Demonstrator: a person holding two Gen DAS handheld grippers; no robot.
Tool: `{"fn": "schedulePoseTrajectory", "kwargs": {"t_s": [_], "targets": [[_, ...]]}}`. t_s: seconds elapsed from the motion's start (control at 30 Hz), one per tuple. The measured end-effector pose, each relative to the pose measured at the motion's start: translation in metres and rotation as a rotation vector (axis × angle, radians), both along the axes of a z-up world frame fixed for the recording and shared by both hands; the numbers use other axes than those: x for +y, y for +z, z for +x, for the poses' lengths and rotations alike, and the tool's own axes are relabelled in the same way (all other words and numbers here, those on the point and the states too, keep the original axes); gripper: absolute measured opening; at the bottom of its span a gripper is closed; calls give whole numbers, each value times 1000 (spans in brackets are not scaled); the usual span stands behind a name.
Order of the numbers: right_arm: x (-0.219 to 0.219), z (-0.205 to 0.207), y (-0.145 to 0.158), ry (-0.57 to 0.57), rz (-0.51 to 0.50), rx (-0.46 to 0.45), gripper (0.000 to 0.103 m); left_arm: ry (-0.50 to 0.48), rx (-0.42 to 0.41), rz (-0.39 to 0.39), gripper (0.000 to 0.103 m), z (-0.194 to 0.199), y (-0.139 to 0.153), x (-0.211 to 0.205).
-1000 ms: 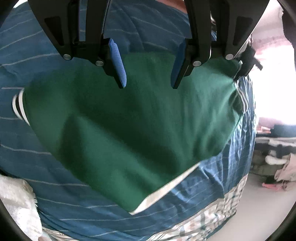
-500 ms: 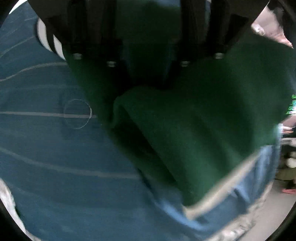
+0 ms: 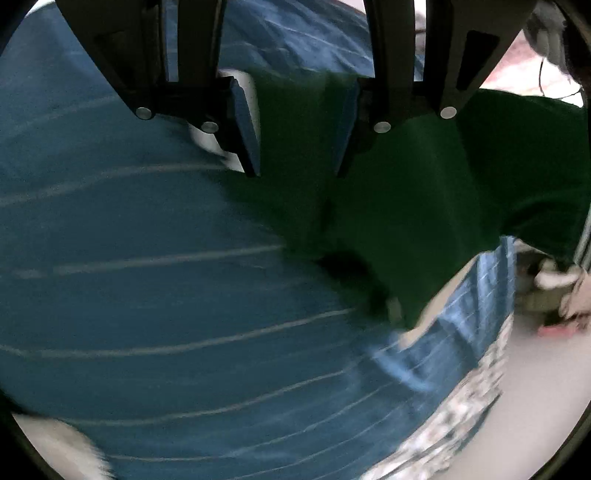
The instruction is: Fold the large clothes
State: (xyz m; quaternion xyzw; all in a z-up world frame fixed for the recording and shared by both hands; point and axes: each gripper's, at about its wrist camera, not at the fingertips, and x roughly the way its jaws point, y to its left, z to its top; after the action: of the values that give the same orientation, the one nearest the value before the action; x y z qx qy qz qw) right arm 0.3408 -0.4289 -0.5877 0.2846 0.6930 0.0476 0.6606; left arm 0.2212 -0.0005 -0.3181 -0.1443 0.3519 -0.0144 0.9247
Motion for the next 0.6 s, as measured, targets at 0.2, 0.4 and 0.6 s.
{"fn": "schedulePoseTrajectory", "kwargs": {"t_s": [0.2, 0.4, 0.6], "targets": [[-72, -49, -25, -198, 25, 87, 44, -245, 139, -45, 16, 11, -70, -136], [-103, -83, -40, -244, -6, 144, 44, -310, 319, 80, 17, 9, -158, -202], [-115, -92, -28, -180, -9, 133, 75, -321, 371, 212, 33, 5, -160, -213]]}}
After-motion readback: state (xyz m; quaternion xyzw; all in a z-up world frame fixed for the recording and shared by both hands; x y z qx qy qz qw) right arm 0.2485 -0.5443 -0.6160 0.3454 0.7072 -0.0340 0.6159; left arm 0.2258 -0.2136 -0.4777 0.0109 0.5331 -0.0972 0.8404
